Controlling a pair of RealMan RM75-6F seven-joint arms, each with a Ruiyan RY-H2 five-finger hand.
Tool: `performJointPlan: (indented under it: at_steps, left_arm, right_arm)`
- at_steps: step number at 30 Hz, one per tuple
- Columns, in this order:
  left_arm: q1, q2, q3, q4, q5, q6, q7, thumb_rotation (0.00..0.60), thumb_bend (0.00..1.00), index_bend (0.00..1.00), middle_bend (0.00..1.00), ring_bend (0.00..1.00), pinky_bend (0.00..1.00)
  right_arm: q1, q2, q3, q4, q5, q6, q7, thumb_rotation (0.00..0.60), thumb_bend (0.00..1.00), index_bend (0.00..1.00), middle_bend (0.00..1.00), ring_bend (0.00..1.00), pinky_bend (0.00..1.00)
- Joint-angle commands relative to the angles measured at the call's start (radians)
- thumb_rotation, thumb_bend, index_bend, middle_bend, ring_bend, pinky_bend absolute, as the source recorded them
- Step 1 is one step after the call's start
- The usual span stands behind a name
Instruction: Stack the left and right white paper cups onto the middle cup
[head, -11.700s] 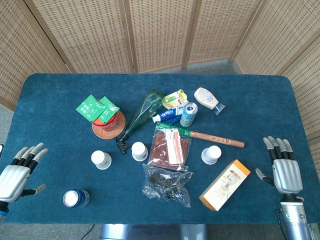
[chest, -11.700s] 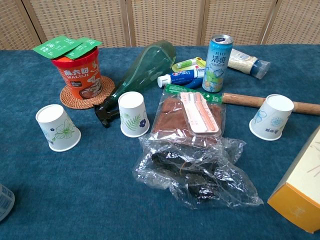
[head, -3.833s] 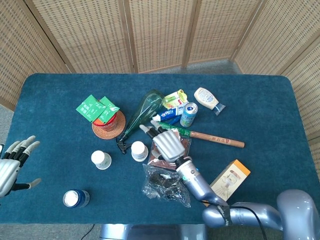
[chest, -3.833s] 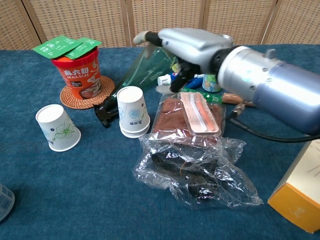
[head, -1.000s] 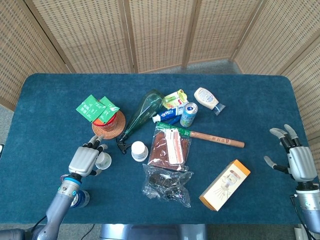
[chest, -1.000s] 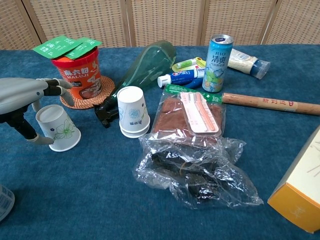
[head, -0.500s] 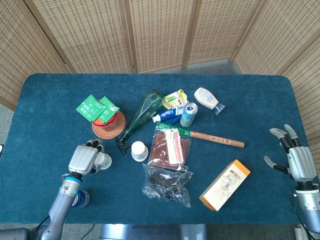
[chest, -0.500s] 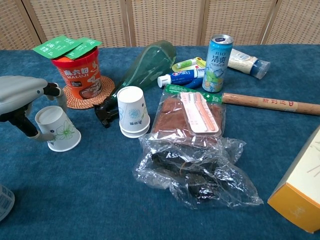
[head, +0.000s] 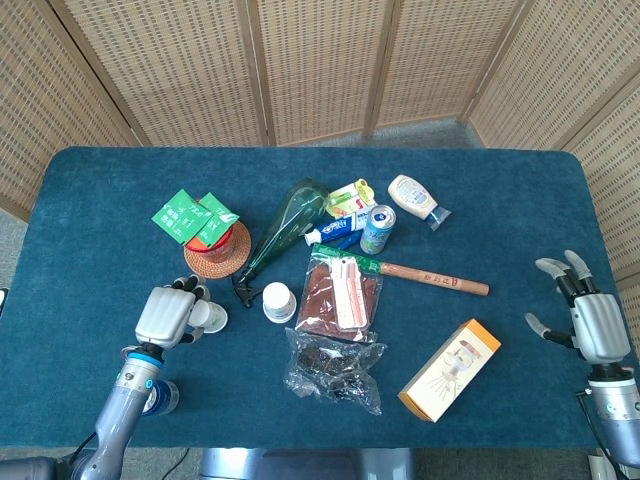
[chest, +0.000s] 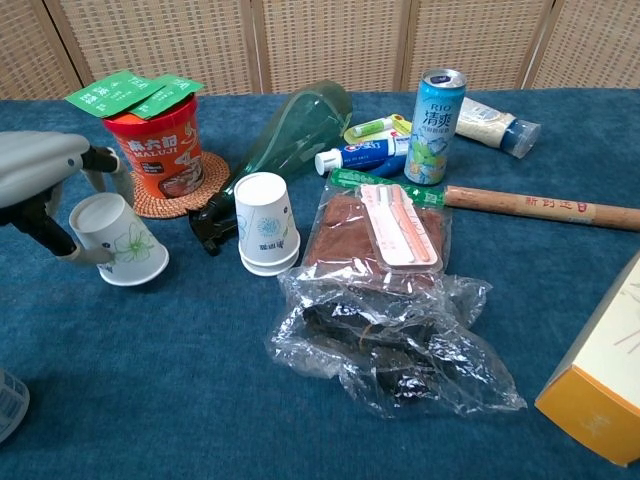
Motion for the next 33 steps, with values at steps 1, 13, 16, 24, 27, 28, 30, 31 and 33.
performJointPlan:
  at_steps: [1,13,16,24,27,28,30,31,33]
  left_arm:
    - [-0.003,0.039,-0.017,-0.057,0.009,0.004,-0.015,0.6,0.26,0.44,0.28,0.32,0.59]
    - [-0.092,0.082,-0.119,-0.217,-0.012,-0.004,0.041,0.6,0.26,0.44,0.28,0.32,0.59]
    - [-0.127,0.062,-0.153,-0.224,-0.06,-0.023,0.043,0.6,0.26,0.44,0.28,0.31,0.59]
    - [-0.208,-0.005,-0.183,-0.231,-0.167,-0.017,0.118,0.6,0.25,0.43,0.28,0.31,0.58]
    - [-0.229,-0.027,-0.186,-0.23,-0.184,-0.004,0.135,0.6,0.25,0.43,0.28,0.3,0.58]
    - [-0.235,-0.033,-0.185,-0.227,-0.185,0.002,0.143,0.6,0.25,0.43,0.28,0.3,0.58]
    - [-0.247,-0.045,-0.184,-0.22,-0.188,0.009,0.149,0.6,0.25,0.43,0.28,0.3,0.57]
    - [-0.251,-0.049,-0.184,-0.218,-0.192,0.011,0.151,0.6,0.25,0.43,0.28,0.3,0.57]
    - [-0.259,-0.054,-0.182,-0.211,-0.202,0.019,0.16,0.6,0.25,0.43,0.28,0.3,0.57]
  right_arm:
    - [0.0,-0.002,-0.002,0.0,-0.002,-0.003,-0.004,0.6,0.25,0.19,0.24,0.07,0.43]
    - [0.0,-0.006,-0.005,0.0,0.001,-0.022,-0.016,0.6,0.25,0.19,0.24,0.07,0.43]
    - [0.0,-0.004,-0.004,-0.002,0.001,-0.023,-0.015,0.6,0.26,0.19,0.24,0.07,0.44]
    - [0.0,-0.003,-0.001,-0.001,0.0,-0.022,-0.013,0.6,0.26,0.19,0.24,0.07,0.44]
    - [0.0,-0.003,-0.001,0.0,0.0,-0.022,-0.013,0.6,0.26,0.19,0.24,0.07,0.44]
    - [0.0,-0.003,-0.001,0.0,0.0,-0.022,-0.013,0.6,0.26,0.19,0.24,0.07,0.43]
    - [0.0,-0.003,0.001,0.0,0.001,-0.022,-0.012,0.6,0.26,0.19,0.24,0.07,0.44]
    - [-0.001,-0.003,0.002,0.0,0.002,-0.021,-0.011,0.6,0.26,0.19,0.24,0.07,0.44]
    - [-0.001,-0.003,0.004,0.0,0.002,-0.018,-0.012,0.6,0.26,0.19,0.24,0.07,0.44]
